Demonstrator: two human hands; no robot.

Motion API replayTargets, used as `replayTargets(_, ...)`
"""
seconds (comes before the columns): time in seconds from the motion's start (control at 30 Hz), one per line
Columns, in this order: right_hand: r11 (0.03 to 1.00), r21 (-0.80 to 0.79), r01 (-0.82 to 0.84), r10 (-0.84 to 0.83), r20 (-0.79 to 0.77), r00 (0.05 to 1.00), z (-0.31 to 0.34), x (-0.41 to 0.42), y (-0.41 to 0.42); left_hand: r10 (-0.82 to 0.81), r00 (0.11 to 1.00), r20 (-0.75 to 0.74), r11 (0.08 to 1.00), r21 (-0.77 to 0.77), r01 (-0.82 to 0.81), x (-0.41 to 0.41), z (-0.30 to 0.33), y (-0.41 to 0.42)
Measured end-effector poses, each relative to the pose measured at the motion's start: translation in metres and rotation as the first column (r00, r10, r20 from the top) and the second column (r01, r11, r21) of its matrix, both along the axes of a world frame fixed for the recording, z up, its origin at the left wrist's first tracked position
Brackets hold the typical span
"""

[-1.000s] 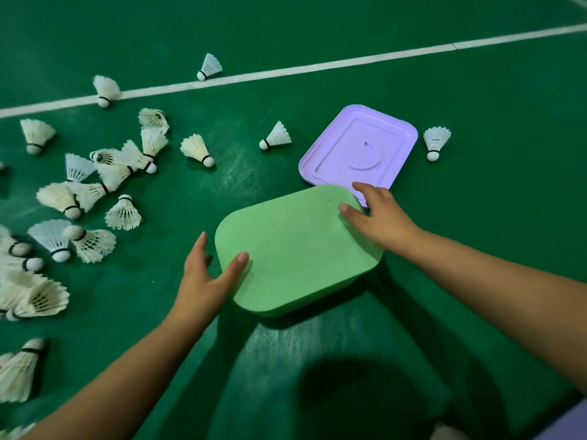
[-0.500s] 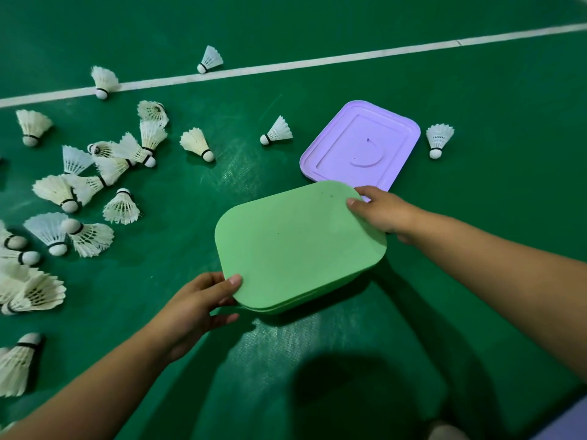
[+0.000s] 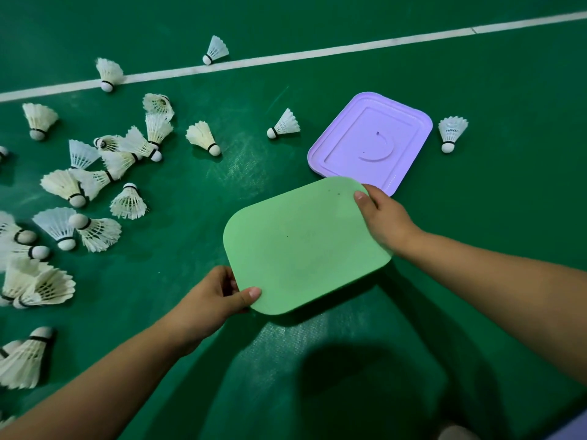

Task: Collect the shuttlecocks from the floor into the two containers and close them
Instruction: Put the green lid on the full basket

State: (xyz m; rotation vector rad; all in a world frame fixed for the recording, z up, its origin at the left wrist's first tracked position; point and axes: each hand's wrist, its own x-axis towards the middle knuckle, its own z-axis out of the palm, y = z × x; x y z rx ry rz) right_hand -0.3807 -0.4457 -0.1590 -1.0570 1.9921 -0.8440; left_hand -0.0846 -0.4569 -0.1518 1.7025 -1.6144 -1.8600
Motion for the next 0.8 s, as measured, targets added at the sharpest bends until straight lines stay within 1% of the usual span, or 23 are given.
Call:
replayTargets(0.03,1.0,-0.003,-0.006,0.006,-0.031,1.0,-0.001,0.0,0.0,-0.038,0.996,0.086,0.998,-0.051,0.043,0.0,0.003,0.0)
replayTargets(0.07,1.0,0.001,-0.012,0.012,-0.064,0.998,-0.001,0.0,-0.001,-0.094,0.974,0.205,0.984,-0.128,0.122,-0.002,0.008,-0.004)
replayTargets(0.1,0.999,0.018,-0.029,0.031,-0.098,0.995,-0.001,0.0,-0.002,-0.155,0.924,0.35,0.943,-0.225,0.244,-0.006,0.015,-0.01)
replayTargets(0.13,0.998,0.039,-0.058,0.063,-0.127,0.99,-0.001,0.0,-0.002,-0.215,0.826,0.52,0.852,-0.313,0.419,-0.012,0.02,-0.018)
replayTargets(0.17,0.995,0.053,-0.084,0.091,-0.145,0.985,0.0,-0.001,-0.003,-0.272,0.683,0.677,0.715,-0.333,0.615,-0.02,0.025,-0.025)
replayTargets(0.2,0.994,0.057,-0.095,0.102,-0.147,0.984,0.001,-0.001,-0.005,-0.335,0.533,0.777,0.592,-0.267,0.761,-0.028,0.031,-0.031)
replayTargets(0.23,0.994,0.057,-0.097,0.104,-0.14,0.985,0.002,-0.001,-0.006,-0.387,0.415,0.823,0.52,-0.177,0.836,-0.036,0.036,-0.035)
replayTargets(0.27,0.993,0.056,-0.102,0.109,-0.13,0.986,0.002,-0.001,-0.008,-0.416,0.322,0.851,0.487,-0.091,0.868,-0.044,0.039,-0.037)
replayTargets(0.37,0.99,0.056,-0.126,0.132,-0.128,0.983,0.005,-0.001,-0.013,-0.402,0.142,0.905,0.455,0.063,0.888,-0.066,0.045,-0.035)
replayTargets(0.4,0.99,0.059,-0.13,0.136,-0.125,0.983,0.004,-0.001,-0.013,-0.398,0.096,0.912,0.451,0.103,0.887,-0.074,0.046,-0.034)
replayTargets(0.43,0.99,0.06,-0.129,0.135,-0.118,0.984,0.006,-0.001,-0.014,-0.405,0.07,0.912,0.459,0.136,0.878,-0.08,0.05,-0.033)
replayTargets(0.47,0.99,0.065,-0.126,0.132,-0.108,0.985,0.005,0.0,-0.013,-0.427,0.069,0.902,0.468,0.155,0.87,-0.084,0.05,-0.033)
replayTargets(0.5,0.99,0.066,-0.123,0.129,-0.103,0.986,0.006,0.001,-0.013,-0.459,0.103,0.882,0.476,0.147,0.867,-0.087,0.05,-0.034)
replayTargets(0.53,0.99,0.065,-0.123,0.129,-0.096,0.987,0.005,0.001,-0.012,-0.507,0.178,0.843,0.489,0.112,0.865,-0.087,0.047,-0.035)
replayTargets(0.57,0.992,0.054,-0.117,0.121,-0.087,0.989,0.006,0.0,-0.012,-0.561,0.279,0.779,0.492,0.043,0.87,-0.087,0.042,-0.036)
replayTargets(0.6,0.993,0.037,-0.112,0.115,-0.076,0.99,0.005,0.0,-0.011,-0.589,0.401,0.701,0.502,-0.071,0.862,-0.082,0.036,-0.035)
replayTargets(0.63,0.994,0.024,-0.11,0.111,-0.068,0.991,0.005,-0.001,-0.01,-0.561,0.542,0.626,0.525,-0.237,0.817,-0.076,0.028,-0.03)
replayTargets(0.67,0.994,0.014,-0.107,0.107,-0.06,0.992,0.005,-0.004,-0.008,-0.47,0.682,0.561,0.542,-0.426,0.724,-0.07,0.019,-0.024)
replayTargets(0.7,0.995,0.01,-0.103,0.104,-0.053,0.993,0.006,-0.007,-0.006,-0.329,0.798,0.505,0.532,-0.599,0.599,-0.065,0.013,-0.018)
replayTargets(0.73,0.996,0.012,-0.093,0.093,-0.051,0.994,0.007,-0.013,-0.002,-0.176,0.875,0.451,0.49,-0.731,0.475,-0.062,0.002,-0.011)
replayTargets(0.77,0.997,0.021,-0.078,0.079,-0.066,0.995,0.009,-0.02,0.005,-0.033,0.923,0.384,0.477,-0.805,0.352,-0.059,-0.003,-0.002)
replayTargets(0.8,0.998,0.026,-0.062,0.064,-0.087,0.994,0.009,-0.029,0.013,0.081,0.945,0.316,0.543,-0.81,0.224,-0.058,-0.011,0.006)
